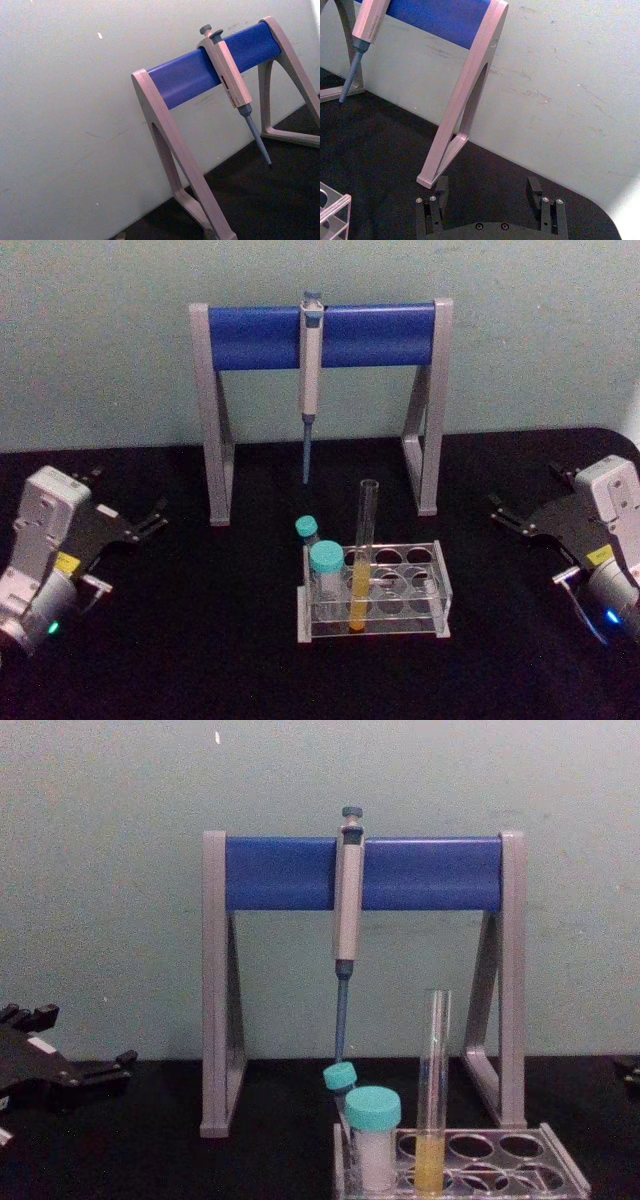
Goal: Pick up the test tube from the test tube rack, shake it, then place it back into the test tube rack.
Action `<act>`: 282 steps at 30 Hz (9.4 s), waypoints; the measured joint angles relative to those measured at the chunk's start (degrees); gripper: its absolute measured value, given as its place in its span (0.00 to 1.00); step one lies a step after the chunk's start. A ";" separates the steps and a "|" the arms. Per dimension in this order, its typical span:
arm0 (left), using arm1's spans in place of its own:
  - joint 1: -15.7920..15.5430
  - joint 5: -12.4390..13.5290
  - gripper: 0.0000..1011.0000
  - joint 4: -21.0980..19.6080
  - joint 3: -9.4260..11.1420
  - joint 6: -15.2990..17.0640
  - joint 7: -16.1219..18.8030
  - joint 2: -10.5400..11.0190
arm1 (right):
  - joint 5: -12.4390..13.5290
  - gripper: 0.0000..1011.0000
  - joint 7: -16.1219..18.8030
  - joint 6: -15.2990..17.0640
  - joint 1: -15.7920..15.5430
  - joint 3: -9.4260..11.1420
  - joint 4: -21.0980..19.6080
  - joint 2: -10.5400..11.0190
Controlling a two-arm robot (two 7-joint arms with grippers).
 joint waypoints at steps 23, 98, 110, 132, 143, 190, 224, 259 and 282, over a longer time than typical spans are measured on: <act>0.00 0.00 0.99 0.00 0.00 0.00 0.00 0.00 | 0.80 0.99 1.62 1.06 -3.24 2.14 -3.60 0.30; 0.00 0.00 0.99 0.00 0.00 0.00 0.00 0.00 | 19.55 0.99 28.81 12.67 2.84 -0.65 -1.76 -10.38; 0.00 0.00 0.99 0.00 0.00 0.00 0.00 0.00 | 19.48 0.95 28.78 12.65 2.77 -0.59 -1.86 -10.34; 0.00 0.00 0.99 0.00 0.00 0.00 0.00 0.00 | 19.48 0.25 28.76 12.58 2.69 -0.52 -1.97 -10.29; 0.00 0.00 0.99 0.00 0.00 0.00 0.00 0.00 | 19.47 0.23 28.75 12.59 2.69 -0.52 -1.96 -10.29; 0.00 0.00 0.99 0.00 0.00 0.00 0.00 0.00 | 8.59 0.23 27.74 5.31 -1.16 0.87 -12.44 -7.94; 0.00 0.00 0.99 0.00 0.00 0.00 0.00 0.00 | 8.10 0.23 26.04 5.06 2.16 4.92 -9.38 -11.67; 0.00 0.00 0.99 0.00 0.00 0.00 0.00 0.00 | 8.76 0.23 27.25 6.37 -4.98 6.77 -16.52 -8.46; 0.00 0.00 0.99 0.00 0.00 0.00 0.00 0.00 | 8.76 0.23 26.02 5.34 1.24 5.52 -9.99 -11.36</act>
